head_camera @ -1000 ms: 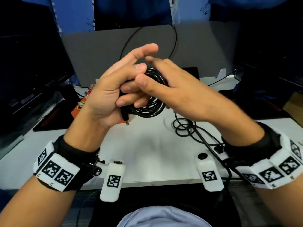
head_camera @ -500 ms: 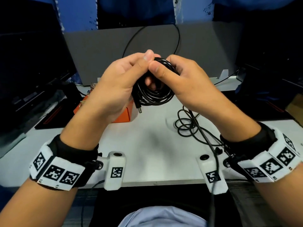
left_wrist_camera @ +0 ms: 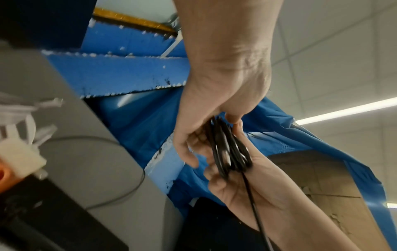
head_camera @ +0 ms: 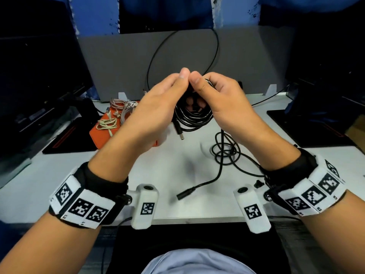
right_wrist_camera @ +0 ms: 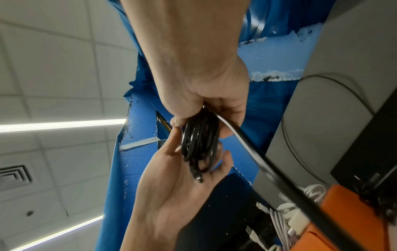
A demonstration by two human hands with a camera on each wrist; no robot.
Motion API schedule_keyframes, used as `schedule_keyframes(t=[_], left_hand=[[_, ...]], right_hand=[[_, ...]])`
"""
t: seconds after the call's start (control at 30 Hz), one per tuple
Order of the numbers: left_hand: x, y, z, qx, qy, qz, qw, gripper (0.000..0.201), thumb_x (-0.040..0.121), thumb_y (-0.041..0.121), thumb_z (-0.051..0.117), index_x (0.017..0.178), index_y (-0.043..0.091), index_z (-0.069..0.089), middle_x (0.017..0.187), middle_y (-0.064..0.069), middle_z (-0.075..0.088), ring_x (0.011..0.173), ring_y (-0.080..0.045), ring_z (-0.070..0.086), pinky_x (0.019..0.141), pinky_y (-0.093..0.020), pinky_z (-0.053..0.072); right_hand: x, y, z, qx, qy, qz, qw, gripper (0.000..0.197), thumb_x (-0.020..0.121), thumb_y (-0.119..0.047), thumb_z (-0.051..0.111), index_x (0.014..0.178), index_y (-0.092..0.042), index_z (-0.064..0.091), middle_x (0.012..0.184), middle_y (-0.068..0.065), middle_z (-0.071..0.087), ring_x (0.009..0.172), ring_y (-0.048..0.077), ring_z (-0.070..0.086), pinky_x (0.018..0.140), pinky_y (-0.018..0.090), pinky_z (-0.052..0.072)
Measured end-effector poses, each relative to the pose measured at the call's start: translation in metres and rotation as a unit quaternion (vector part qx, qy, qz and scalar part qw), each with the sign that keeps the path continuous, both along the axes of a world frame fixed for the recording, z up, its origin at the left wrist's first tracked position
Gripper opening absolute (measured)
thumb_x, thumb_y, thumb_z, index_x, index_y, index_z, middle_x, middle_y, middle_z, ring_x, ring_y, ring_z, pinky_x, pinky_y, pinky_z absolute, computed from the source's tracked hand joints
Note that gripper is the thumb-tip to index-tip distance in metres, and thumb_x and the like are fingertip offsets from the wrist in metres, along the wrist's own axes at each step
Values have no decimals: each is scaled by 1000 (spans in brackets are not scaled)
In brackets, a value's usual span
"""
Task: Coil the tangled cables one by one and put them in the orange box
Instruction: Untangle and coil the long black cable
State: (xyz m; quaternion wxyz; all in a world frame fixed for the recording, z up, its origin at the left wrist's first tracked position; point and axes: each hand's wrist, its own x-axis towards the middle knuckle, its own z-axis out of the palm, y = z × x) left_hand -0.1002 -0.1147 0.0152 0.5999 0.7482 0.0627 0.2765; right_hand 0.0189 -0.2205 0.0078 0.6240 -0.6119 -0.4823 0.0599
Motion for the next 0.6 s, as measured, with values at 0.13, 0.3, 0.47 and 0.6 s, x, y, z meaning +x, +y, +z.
schedule_keyframes(t=[0.13, 0.3, 0.47, 0.6], left_hand=[[-6, 0, 5, 79, 42, 2, 996, 43, 109, 46, 39, 124, 17, 66, 116, -16, 70, 110, -30, 69, 83, -56, 61], [-12, -1, 8, 132, 46, 9, 990, 41, 111, 40, 34, 127, 12, 60, 113, -11, 69, 101, -23, 72, 72, -46, 63], [-14, 3, 11, 150, 107, -64, 981, 35, 108, 31, 49, 138, 15, 48, 106, -6, 71, 82, -30, 73, 73, -44, 61], [-11, 12, 3, 230, 107, -71, 965, 88, 85, 50, 78, 155, 27, 28, 145, 6, 54, 128, -12, 60, 107, -47, 50]], right_hand=[[7, -7, 7, -20, -32, -17, 999, 48, 98, -46, 66, 89, 1, 64, 63, -11, 64, 62, 2, 57, 64, 20, 45], [4, -8, 8, -7, -28, -20, 999, 43, 93, -46, 72, 95, -5, 63, 68, -7, 70, 65, 5, 65, 64, 25, 50], [9, -16, 18, 1, -11, -7, 1000, 34, 94, -43, 72, 97, -13, 56, 59, -10, 66, 55, 6, 57, 57, 23, 44], [19, -17, 17, -47, 8, 17, 999, 37, 91, -50, 74, 94, -16, 59, 65, -8, 64, 61, 9, 57, 65, 30, 46]])
